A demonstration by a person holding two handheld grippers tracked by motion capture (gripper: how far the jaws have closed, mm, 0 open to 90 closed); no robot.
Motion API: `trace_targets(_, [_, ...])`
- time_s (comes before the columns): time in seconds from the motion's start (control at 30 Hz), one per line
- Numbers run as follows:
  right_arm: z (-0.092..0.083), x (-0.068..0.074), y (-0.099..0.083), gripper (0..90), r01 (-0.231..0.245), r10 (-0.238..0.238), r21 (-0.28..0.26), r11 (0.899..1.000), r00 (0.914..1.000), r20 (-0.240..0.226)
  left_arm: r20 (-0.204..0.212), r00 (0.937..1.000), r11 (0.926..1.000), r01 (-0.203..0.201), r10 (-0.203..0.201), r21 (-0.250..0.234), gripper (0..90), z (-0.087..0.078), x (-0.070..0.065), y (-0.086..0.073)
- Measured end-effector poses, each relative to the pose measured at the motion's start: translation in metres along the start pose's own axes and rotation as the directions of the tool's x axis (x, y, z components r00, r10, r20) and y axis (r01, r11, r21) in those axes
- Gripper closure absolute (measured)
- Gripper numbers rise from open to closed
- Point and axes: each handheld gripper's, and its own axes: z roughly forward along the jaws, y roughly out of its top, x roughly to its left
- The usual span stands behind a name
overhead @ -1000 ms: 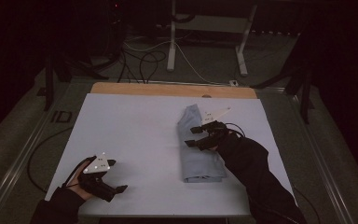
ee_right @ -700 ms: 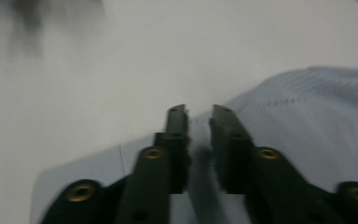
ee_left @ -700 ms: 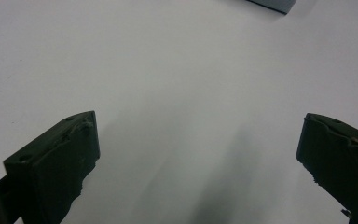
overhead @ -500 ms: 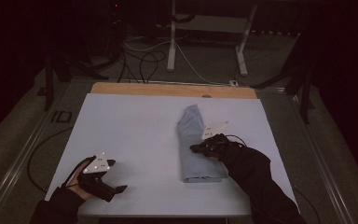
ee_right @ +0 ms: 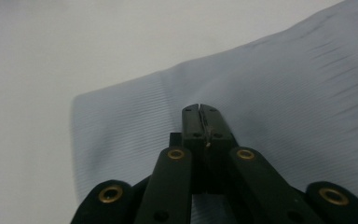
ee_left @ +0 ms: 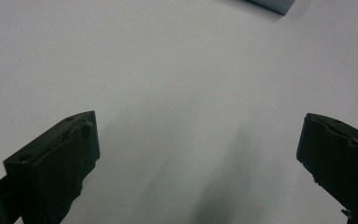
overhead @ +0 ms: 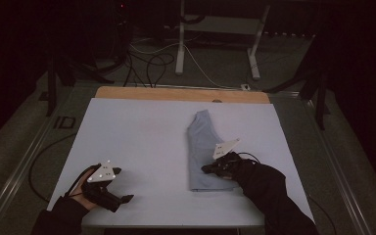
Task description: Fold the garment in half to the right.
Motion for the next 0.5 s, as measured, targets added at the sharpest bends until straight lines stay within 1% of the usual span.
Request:
trace_targets(0.03, [0.003,0.004,-0.002,90.0,0.018,-0.018,0.011,1.0,0.9998,0.0,0.0,1.0,1.0,0.0,0.0,0.0,0.4,0.0,0.0,0.0])
trace_targets(0.1, [0.004,0.009,-0.004,90.0,0.016,-0.016,0.011,1.0,0.9997,-0.016,-0.003,1.0,1.0,0.005,-0.005,-0.002,0.4,0.0,0.001,0.0])
trace_targets(0.13, [0.004,0.01,-0.005,90.0,0.028,-0.028,0.009,1.0,0.9995,-0.012,-0.003,1.0,1.0,0.005,-0.005,-0.003,0.4,0.0,0.0,0.0])
trace_targets(0.17, [0.004,0.012,-0.005,90.0,0.024,-0.024,0.012,1.0,0.9997,-0.009,-0.002,1.0,1.0,0.002,-0.002,0.0,0.4,0.0,0.0,0.0])
trace_targets(0.23, [0.004,0.014,-0.006,90.0,0.03,-0.03,0.013,0.999,0.9992,-0.026,-0.002,1.0,1.0,0.001,-0.001,0.0,0.4,0.0,0.0,0.0])
trace_targets(0.27, [0.004,0.015,-0.006,90.0,0.026,-0.025,0.012,1.0,0.9994,-0.024,-0.003,1.0,1.0,0.002,-0.002,0.0,0.4,-0.001,0.0,0.0])
trace_targets(0.4, [0.004,0.019,-0.006,90.0,0.047,-0.047,0.019,0.999,0.9986,-0.026,-0.002,1.0,1.0,-0.001,0.001,0.001,0.4,-0.001,0.0,0.0])
trace_targets(0.5, [0.004,0.018,-0.007,90.0,0.038,-0.038,0.009,0.999,0.9989,-0.03,-0.001,1.0,1.0,0.0,0.0,0.001,0.5,0.0,0.0,0.0])
